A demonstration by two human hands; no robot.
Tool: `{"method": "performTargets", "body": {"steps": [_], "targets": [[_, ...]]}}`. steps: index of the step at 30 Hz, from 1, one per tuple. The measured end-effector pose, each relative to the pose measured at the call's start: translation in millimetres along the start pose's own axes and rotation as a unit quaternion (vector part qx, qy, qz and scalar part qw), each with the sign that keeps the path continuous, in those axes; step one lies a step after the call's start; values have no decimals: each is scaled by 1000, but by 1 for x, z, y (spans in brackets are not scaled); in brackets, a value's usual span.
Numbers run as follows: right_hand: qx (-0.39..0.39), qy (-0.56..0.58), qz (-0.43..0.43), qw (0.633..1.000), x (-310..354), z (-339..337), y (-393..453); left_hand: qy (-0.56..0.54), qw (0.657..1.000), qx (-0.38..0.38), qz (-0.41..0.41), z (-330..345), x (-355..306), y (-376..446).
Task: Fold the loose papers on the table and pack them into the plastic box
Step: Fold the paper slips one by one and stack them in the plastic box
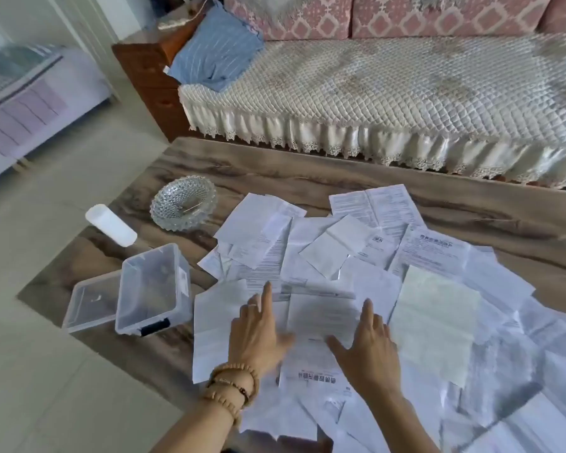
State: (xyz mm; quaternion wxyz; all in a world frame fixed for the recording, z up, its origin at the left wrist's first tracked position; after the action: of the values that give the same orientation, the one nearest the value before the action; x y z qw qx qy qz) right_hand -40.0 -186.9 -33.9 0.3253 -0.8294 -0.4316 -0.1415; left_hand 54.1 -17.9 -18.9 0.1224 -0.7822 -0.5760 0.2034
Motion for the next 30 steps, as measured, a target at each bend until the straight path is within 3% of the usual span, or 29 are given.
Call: {"method": "performTargets", "body": {"steps": [5,11,13,15,17,19,23,25,27,29,30], "targets": [[-70,-67,-25,995,-16,28,26,-124,992,0,3,20,0,51],[-122,88,-80,985,-22,36,32,-366,916,-63,148,28,-21,60],[-126,266,-96,951,-24,30,21,-449,869,-88,186,19,-18,50],[-141,432,-106,884,-17,19,-3,-526,822,-77,206,7,-9,33],[-137,529,-84,833,-7,16,-28,-555,802,-44,218,-2,0,17],[-132,567,-75,810,6,19,-48,-568,786,-23,242,-7,8,5],[-78,543,-116,828,44,23,-85,-615,739,-15,273,-30,40,-26],[-62,472,-145,867,62,27,-101,-607,742,-1,286,-40,51,-42],[-94,379,-137,910,75,33,-108,-607,741,40,284,-42,63,-50],[-150,317,-90,932,75,38,-110,-581,781,20,229,-33,91,-43],[-169,313,-62,932,72,41,-110,-528,829,-23,184,-27,111,-38]]}}
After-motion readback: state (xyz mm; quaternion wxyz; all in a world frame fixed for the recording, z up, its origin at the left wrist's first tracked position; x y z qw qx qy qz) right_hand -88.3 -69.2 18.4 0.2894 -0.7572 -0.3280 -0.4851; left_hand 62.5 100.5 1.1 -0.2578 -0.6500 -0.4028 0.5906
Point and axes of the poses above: each hand's wrist, its own y-axis towards the middle knuckle, its own z-axis out of the palm, x = y × z, the point moved 6 cm from there along y, towards the middle knuckle, and after that the axes turned 7 degrees about x, right-handed, at the moved point
